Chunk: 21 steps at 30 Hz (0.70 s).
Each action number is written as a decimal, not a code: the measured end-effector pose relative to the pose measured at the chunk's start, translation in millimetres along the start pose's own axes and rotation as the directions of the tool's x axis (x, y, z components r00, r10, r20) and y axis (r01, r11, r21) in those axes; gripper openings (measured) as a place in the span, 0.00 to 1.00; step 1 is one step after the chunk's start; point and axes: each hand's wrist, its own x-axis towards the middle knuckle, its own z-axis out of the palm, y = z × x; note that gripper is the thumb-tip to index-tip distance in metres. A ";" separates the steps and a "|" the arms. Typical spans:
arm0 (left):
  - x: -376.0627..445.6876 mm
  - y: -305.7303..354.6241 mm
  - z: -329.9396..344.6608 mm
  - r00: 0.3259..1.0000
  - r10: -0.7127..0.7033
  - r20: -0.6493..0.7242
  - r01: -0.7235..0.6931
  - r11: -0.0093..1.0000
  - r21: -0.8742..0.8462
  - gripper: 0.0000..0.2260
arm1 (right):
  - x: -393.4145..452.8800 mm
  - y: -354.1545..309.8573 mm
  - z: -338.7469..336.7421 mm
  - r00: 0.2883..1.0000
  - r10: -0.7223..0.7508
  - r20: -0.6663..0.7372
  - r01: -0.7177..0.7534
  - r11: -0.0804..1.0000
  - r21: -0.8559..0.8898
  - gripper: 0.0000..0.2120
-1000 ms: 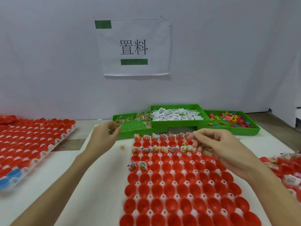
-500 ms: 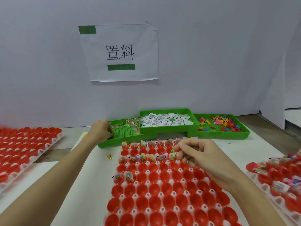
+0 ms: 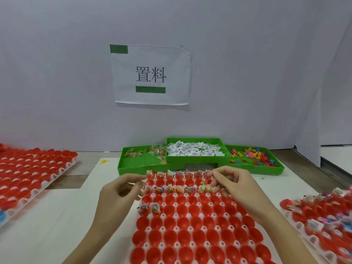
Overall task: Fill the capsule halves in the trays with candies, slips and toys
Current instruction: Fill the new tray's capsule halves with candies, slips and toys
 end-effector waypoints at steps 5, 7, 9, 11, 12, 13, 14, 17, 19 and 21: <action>-18.9 -1.9 2.2 0.999 0.029 -0.031 -0.030 0.999 -0.046 0.16 | 20.1 4.5 13.3 0.987 -0.127 -0.096 0.091 0.946 -0.312 0.09; -20.0 -4.5 3.7 0.998 0.004 -0.057 -0.007 0.999 -0.054 0.16 | 40.0 3.7 19.4 0.983 -0.145 -0.116 0.087 0.913 -0.399 0.09; -20.7 -7.8 5.0 0.995 -0.018 -0.094 0.012 0.998 -0.058 0.17 | 66.0 2.4 22.9 0.975 -0.167 -0.150 0.074 0.871 -0.486 0.08; -20.6 -10.0 4.7 0.992 -0.031 -0.119 0.022 0.997 -0.072 0.17 | 94.4 0.5 23.3 0.967 -0.188 -0.170 0.054 0.810 -0.584 0.07; -20.5 -11.0 4.2 0.992 -0.034 -0.124 0.025 0.997 -0.071 0.17 | 107.9 0.0 23.1 0.969 -0.178 -0.169 0.037 0.786 -0.617 0.07; -20.1 -11.8 3.7 0.991 -0.037 -0.128 0.028 0.997 -0.069 0.16 | 120.9 -0.5 23.0 0.975 -0.156 -0.157 0.020 0.767 -0.642 0.08; -20.1 -12.4 3.3 0.990 -0.038 -0.134 0.029 0.997 -0.070 0.15 | 132.5 -0.3 23.0 0.983 -0.126 -0.137 0.004 0.748 -0.663 0.08; -19.3 -12.7 1.7 0.987 -0.036 -0.155 0.024 0.997 -0.076 0.14 | 160.2 -0.2 25.2 0.999 -0.007 -0.044 -0.028 0.667 -0.745 0.09; -18.9 -12.3 1.6 0.988 -0.031 -0.150 0.019 0.996 -0.083 0.14 | 172.0 -0.4 27.2 0.996 0.084 -0.017 -0.066 0.631 -0.773 0.11; -19.6 -11.5 2.6 0.990 -0.028 -0.138 0.017 0.997 -0.080 0.14 | 180.0 -1.8 30.3 0.989 0.143 -0.024 -0.106 0.609 -0.786 0.15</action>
